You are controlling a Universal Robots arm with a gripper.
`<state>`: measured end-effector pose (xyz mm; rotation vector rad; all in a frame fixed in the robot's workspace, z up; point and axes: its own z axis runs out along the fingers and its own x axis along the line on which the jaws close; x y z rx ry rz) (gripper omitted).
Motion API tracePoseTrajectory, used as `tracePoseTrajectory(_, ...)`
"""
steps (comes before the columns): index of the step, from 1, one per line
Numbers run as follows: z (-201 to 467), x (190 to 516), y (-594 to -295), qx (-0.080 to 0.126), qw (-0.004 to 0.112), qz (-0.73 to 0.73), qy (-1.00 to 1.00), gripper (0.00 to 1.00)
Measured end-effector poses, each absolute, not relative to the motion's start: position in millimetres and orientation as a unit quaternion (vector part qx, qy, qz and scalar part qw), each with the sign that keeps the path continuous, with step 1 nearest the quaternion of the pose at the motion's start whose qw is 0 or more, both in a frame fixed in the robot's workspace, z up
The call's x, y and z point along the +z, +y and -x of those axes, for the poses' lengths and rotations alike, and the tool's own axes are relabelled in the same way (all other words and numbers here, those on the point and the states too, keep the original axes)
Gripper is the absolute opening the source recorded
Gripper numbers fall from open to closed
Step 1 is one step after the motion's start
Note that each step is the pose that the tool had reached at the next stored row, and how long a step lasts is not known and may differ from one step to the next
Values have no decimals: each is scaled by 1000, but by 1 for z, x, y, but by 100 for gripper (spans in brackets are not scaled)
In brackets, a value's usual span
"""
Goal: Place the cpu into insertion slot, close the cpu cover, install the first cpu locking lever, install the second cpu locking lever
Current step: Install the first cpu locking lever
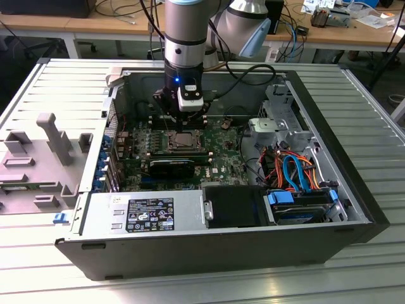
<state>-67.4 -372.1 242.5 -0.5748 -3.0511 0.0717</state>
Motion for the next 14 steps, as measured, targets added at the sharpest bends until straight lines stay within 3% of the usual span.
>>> tracePoseTrajectory(14,67,242,-372,23,18,175,-984,11)
